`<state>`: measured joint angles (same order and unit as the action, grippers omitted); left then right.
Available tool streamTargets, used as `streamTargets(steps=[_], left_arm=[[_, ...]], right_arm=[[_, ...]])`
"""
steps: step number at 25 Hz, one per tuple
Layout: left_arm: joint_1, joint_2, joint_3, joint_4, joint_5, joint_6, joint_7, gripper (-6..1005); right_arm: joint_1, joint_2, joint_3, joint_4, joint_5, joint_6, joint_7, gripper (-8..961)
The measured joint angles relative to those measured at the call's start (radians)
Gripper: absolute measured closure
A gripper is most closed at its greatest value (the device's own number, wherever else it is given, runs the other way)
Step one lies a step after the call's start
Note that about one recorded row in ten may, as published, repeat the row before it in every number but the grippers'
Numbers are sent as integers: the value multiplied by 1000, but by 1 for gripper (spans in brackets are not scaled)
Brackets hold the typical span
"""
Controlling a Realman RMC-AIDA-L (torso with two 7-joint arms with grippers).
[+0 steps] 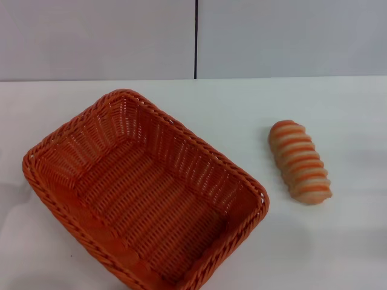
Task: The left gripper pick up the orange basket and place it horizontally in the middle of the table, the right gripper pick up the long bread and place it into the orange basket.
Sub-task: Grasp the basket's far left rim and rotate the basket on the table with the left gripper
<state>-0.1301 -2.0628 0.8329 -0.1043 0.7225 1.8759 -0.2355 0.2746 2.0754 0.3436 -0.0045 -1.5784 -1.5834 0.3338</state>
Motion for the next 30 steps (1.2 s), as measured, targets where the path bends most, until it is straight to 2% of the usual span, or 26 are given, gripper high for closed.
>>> streamTargets(steps=[9, 12, 15, 16, 18, 20, 21, 22, 23, 25, 26, 27, 29, 30], left_arm=[[11, 8, 22, 20, 0, -4, -21, 283], [41, 31, 50, 109, 0, -77, -180, 283], [44, 35, 56, 123, 0, -86, -202, 284], [62, 53, 95, 203, 1, -125, -358, 284], [84, 73, 151, 319, 0, -159, -500, 285], [84, 73, 151, 319, 0, -159, -500, 285], [116, 90, 217, 488, 15, -221, -625, 286], [116, 90, 217, 488, 15, -221, -625, 286], [138, 95, 226, 621, 66, -280, -706, 286], [138, 95, 226, 621, 66, -280, -706, 287], [158, 97, 219, 777, 166, -359, -820, 287], [164, 96, 164, 1056, 418, -456, -1082, 287], [144, 88, 110, 1204, 586, -456, -1241, 288], [144, 88, 110, 1204, 586, -456, -1241, 288]], right_arm=[[3, 0, 0, -1, 0, 1, 0, 448], [4, 0, 0, -1, 0, 4, 0, 449], [5, 0, 0, -2, 0, 21, 0, 450], [5, 0, 0, -2, 0, 27, 0, 450], [6, 0, 0, -1, 0, 37, 0, 451], [7, 1, 0, 0, 0, 40, 0, 451], [7, 1, 0, 0, 0, 40, 0, 452], [6, 2, 0, 1, 0, 42, 0, 452], [6, 2, 0, 1, 0, 45, 0, 452], [5, 2, 0, 0, 0, 58, 0, 453], [5, 2, 0, 0, 0, 67, 0, 453], [5, 2, 0, 0, 0, 72, 0, 453], [0, 2, 0, 0, 0, 73, 2, 454], [0, 2, 0, 0, 0, 73, 2, 454]])
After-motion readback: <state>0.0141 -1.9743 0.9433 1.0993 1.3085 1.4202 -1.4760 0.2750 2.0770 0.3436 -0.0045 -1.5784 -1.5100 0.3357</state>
